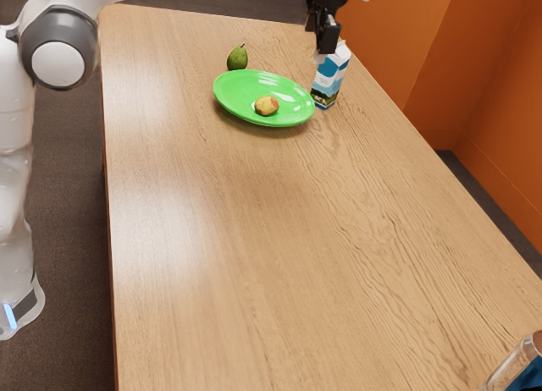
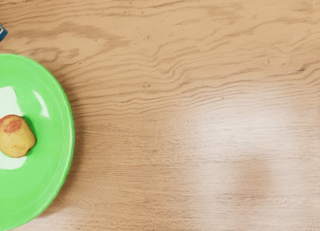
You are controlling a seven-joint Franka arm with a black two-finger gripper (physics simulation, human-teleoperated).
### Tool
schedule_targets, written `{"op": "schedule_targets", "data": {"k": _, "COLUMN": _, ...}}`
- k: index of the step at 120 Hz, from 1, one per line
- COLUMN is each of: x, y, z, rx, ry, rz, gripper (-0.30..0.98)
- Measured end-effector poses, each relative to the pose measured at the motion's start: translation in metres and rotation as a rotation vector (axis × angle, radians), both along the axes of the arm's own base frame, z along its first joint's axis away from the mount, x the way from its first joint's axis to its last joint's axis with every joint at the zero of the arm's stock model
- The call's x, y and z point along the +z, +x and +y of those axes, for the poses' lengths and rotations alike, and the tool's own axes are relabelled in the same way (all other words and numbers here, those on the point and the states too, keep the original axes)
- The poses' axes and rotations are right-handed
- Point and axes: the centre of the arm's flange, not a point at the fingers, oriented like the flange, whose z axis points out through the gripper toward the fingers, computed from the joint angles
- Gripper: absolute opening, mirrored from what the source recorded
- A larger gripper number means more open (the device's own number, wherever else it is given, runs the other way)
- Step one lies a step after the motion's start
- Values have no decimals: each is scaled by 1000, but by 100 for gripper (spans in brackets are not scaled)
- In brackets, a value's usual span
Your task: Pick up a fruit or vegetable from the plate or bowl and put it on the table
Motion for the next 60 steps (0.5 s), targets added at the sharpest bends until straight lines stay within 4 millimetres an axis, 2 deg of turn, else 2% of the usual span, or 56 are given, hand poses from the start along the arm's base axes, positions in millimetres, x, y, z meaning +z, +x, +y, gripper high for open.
{"op": "schedule_targets", "data": {"k": 5, "x": -13, "y": 6, "z": -9, "rx": -18, "ry": 3, "rz": 29, "gripper": 68}}
{"op": "schedule_targets", "data": {"k": 12, "x": -28, "y": 13, "z": -8, "rx": -19, "ry": 4, "rz": 63, "gripper": 69}}
{"op": "schedule_targets", "data": {"k": 26, "x": -48, "y": 20, "z": -19, "rx": -38, "ry": -14, "rz": 105, "gripper": 69}}
{"op": "schedule_targets", "data": {"k": 38, "x": -55, "y": 22, "z": -27, "rx": -47, "ry": -51, "rz": 120, "gripper": 69}}
{"op": "schedule_targets", "data": {"k": 60, "x": -67, "y": 28, "z": -25, "rx": -35, "ry": -76, "rz": 142, "gripper": 69}}
